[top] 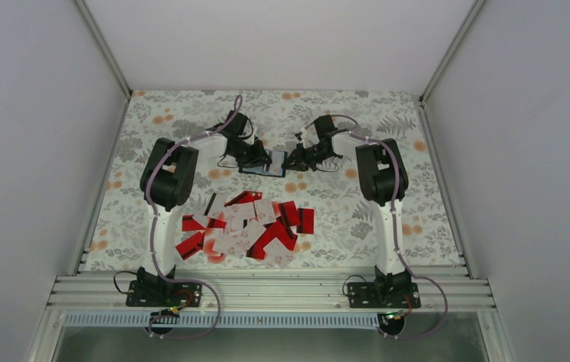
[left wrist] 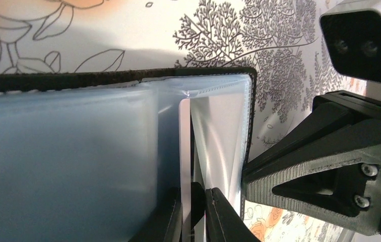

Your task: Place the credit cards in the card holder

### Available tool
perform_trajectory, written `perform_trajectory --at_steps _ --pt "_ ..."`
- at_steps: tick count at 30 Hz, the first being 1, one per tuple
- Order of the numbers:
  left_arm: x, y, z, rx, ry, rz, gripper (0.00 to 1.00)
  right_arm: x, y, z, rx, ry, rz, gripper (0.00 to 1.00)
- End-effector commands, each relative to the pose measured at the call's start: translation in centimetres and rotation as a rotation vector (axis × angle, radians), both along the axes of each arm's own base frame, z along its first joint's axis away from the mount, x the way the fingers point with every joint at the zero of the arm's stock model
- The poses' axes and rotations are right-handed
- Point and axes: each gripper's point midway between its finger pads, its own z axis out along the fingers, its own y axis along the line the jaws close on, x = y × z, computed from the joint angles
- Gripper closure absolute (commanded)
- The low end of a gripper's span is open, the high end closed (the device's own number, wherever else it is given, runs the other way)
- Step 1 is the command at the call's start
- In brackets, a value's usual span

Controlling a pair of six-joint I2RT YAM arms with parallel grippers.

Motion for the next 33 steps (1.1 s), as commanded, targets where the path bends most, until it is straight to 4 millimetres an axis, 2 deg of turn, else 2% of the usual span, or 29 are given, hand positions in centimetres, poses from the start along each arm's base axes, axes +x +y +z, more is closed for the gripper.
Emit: perform_trajectory --at_steps 1,5,13,18,26,33 --pt "-2.3 -0.7 -1.3 0.034 0.091 -0.032 0.87 -1.0 -0.8 -2.2 -0.070 0.034 -0.004 0.96" --pt "-2.1 -0.2 -0.9 0.076 0.079 -0.027 0.83 -1.2 -1.0 -2.2 -0.074 0.034 -0.006 0.96" --pt "-2.0 0.5 -0.2 0.152 0.062 -0.023 0.57 -1.0 -1.0 -2.0 -0.070 0.031 -0.012 0.96" --pt "-1.9 1.0 -0.2 0.215 0.056 -0.027 0.50 -1.0 -1.0 -2.2 -0.066 0.035 -0.014 0.96" --pt "-2.0 0.1 -1.4 0.297 0.059 -0.070 0.50 -1.0 -1.0 -2.0 -0.060 0.035 -0.019 0.96" --pt "-1.8 -1.2 -1.7 0.312 0.058 -0.099 0.60 -1.1 -0.9 -1.8 -0.054 0.029 -0.023 0.96"
